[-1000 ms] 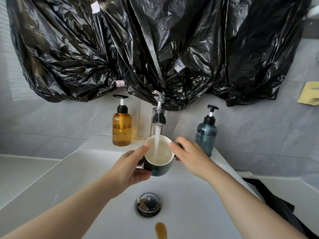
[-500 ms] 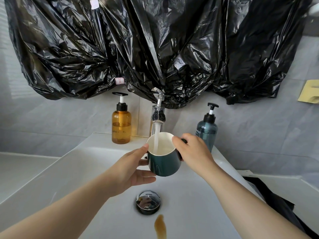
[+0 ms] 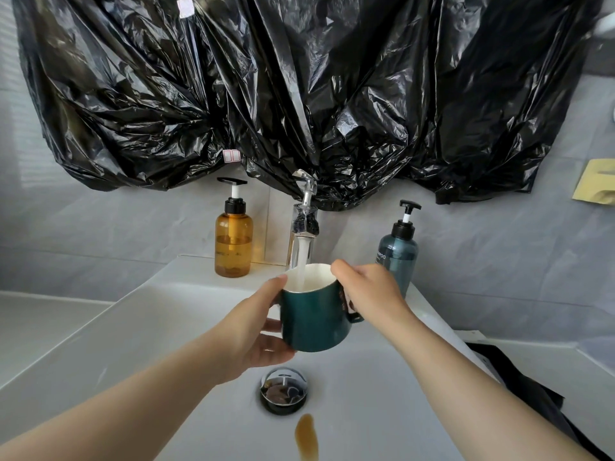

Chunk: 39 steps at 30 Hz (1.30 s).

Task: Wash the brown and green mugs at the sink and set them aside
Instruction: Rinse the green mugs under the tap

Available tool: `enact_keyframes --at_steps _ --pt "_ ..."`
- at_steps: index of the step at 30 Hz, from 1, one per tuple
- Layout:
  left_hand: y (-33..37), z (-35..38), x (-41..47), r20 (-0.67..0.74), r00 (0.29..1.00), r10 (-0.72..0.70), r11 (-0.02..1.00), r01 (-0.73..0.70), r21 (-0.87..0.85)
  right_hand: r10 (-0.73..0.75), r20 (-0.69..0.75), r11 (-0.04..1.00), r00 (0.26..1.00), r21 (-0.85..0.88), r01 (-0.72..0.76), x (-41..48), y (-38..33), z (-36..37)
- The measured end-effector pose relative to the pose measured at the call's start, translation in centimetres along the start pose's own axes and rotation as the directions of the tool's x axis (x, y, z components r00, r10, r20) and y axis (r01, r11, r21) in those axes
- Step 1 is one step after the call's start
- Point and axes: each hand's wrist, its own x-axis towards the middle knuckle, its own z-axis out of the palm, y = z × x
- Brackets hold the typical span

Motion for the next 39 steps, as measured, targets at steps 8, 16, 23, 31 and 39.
enact_keyframes --at_steps 8,16,23,31,39 --pt "1.1 -0.6 0.2 -0.238 0.957 0.165 0.984 -0.143 0.107 0.118 0.279 0.969 0.953 0.177 -0.172 -0.4 0.1 1.8" --pt "1.3 -1.7 0.8 -0.247 0.902 0.354 0.935 -0.331 0.131 0.023 0.393 0.956 0.919 0.262 -0.135 -1.0 0.2 2.5" --pt "1.4 -1.7 0.3 -0.141 0.882 0.450 0.893 -0.445 0.064 -0.108 0.235 0.969 0.966 0.243 0.049 -0.7 0.5 2.1" --pt "1.2 -1.6 0.1 0.066 0.968 0.241 0.969 -0.237 -0.069 -0.109 0.124 0.958 0.986 0.278 0.071 -0.4 1.1 1.9" --pt "1.1 -2.8 0.9 -0.171 0.862 0.478 0.874 -0.447 0.190 -0.203 0.116 0.978 0.972 0.076 0.195 0.6 2.1 0.7"
